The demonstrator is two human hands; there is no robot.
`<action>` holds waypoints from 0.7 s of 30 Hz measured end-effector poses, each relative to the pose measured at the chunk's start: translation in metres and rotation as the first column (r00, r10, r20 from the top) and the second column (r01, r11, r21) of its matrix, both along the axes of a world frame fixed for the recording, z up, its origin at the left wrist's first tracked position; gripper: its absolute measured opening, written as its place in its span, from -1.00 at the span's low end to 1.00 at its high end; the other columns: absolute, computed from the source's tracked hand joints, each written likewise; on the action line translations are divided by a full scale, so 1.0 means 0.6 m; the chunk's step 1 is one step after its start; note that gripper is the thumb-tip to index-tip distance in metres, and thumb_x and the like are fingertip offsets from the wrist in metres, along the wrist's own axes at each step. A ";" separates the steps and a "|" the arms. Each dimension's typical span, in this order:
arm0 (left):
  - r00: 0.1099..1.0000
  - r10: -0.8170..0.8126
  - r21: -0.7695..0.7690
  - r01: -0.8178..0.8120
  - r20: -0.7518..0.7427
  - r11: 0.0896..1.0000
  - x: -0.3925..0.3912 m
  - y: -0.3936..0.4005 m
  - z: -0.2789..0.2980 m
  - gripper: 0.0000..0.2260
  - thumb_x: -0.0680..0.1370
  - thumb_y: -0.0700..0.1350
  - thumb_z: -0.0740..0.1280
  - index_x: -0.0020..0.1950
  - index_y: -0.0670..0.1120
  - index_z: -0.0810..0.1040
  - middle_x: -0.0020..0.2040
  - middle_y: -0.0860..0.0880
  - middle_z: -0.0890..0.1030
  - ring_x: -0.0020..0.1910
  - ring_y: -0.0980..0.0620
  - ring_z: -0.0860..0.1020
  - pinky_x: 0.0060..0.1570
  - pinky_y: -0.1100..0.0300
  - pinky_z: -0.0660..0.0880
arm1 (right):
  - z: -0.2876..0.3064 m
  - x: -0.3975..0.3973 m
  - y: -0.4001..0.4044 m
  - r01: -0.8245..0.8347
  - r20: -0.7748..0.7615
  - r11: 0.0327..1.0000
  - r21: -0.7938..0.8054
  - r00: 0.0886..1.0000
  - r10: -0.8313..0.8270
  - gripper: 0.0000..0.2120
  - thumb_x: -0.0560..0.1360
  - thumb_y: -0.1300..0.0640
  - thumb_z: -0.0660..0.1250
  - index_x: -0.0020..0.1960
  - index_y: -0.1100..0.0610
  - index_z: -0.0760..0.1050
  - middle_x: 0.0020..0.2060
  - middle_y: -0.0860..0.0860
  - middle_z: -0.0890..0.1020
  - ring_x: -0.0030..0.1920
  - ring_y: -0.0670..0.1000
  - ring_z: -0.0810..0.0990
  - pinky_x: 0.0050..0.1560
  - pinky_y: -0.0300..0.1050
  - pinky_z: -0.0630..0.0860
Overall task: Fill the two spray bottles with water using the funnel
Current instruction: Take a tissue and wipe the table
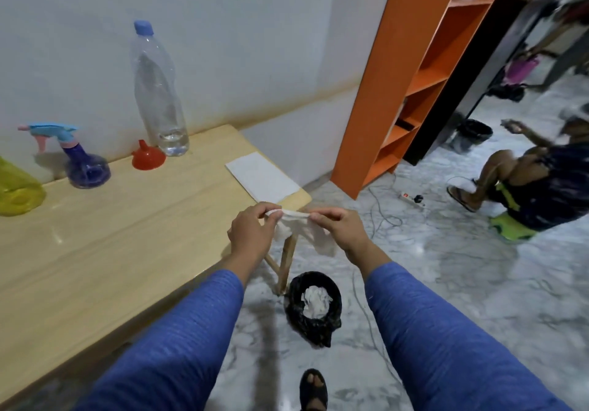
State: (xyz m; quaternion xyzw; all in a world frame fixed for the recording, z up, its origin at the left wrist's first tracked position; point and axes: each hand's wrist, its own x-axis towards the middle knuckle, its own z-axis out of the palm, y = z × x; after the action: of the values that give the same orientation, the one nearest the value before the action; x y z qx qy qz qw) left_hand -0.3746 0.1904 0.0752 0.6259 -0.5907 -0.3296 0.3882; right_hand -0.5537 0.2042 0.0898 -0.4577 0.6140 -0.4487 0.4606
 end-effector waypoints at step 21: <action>0.988 -0.115 0.414 0.065 0.099 0.908 -0.353 -0.116 -0.391 -0.87 0.57 -0.01 0.28 0.03 0.01 0.58 -0.09 0.06 0.60 -0.13 0.08 0.52 -0.16 0.17 0.45 | -0.434 -0.321 -0.128 0.132 -0.122 0.921 0.366 0.988 -0.093 -0.90 0.41 0.26 0.44 -0.20 0.08 0.63 -0.22 0.04 0.65 -0.13 -0.02 0.57 0.02 -0.14 0.52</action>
State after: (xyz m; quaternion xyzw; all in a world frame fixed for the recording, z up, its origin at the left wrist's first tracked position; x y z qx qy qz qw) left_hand -0.5864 0.1209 -0.1595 0.6841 -0.5594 -0.4249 0.1964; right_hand -0.7466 0.1275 -0.1705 -0.3480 0.7363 -0.3254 0.4804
